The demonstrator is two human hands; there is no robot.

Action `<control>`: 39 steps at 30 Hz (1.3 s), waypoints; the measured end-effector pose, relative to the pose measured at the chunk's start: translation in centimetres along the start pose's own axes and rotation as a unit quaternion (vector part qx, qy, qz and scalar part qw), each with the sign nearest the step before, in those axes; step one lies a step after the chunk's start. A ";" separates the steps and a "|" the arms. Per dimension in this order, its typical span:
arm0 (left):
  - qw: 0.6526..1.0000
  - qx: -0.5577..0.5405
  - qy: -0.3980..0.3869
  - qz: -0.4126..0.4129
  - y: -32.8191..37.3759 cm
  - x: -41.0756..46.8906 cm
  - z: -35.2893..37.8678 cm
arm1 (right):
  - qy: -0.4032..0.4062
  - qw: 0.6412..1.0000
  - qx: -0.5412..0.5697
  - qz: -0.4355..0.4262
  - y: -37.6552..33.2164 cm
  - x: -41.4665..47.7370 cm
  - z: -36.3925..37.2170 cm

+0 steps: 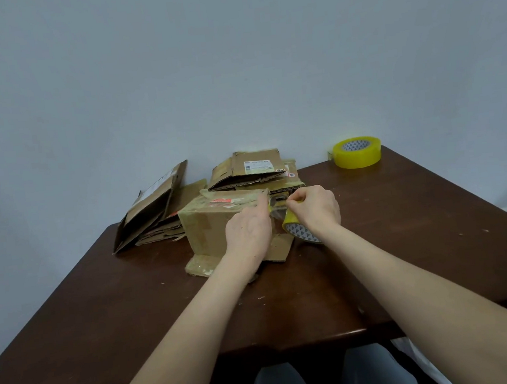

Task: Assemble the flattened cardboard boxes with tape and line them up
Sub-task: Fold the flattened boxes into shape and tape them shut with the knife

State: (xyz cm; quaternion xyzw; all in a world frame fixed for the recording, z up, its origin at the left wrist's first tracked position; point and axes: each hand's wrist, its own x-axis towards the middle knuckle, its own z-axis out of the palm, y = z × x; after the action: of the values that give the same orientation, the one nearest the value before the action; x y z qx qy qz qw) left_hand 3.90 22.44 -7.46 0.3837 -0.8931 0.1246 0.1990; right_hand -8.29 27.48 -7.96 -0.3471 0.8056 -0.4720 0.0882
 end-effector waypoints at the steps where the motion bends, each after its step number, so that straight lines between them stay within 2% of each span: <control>1: 1.000 0.004 -0.004 0.001 0.0 0.0 0.0 | 0.001 1.000 0.003 0.002 0.0 0.0 0.0; 10: 1.000 -0.022 -0.005 0.003 -0.5 0.1 -0.3 | 0.010 0.999 0.033 0.003 -0.1 -0.2 0.0; 16: 0.997 -0.073 0.036 0.005 -0.8 -0.8 -0.3 | 0.023 0.999 0.038 0.001 0.3 0.1 -1.0; 22: 0.995 -0.092 0.044 0.002 -1.0 -0.9 -0.1 | 0.027 0.999 0.032 -0.017 0.1 -0.2 -0.5; 27: 0.996 -0.086 -0.008 -0.031 -2.6 -1.1 0.9 | 0.049 0.998 0.039 -0.002 0.8 0.2 -1.9; 32: 0.993 -0.114 0.011 0.005 -1.8 -2.0 1.5 | 0.037 0.997 0.070 -0.005 1.5 0.5 -2.0; 37: 0.989 -0.034 -0.139 0.026 -0.2 -3.0 2.8 | 0.041 0.994 0.102 -0.015 1.4 0.6 -1.9; 39: 0.992 -0.017 -0.123 0.030 0.0 -2.8 2.5 | 0.043 0.994 0.103 -0.017 1.5 0.8 -1.9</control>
State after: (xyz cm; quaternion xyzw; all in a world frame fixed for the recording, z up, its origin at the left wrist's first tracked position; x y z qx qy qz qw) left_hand 4.97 23.27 -10.93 0.3661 -0.9237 0.0670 0.0907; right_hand -10.49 28.80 -8.01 -0.3286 0.7497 -0.5688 0.0807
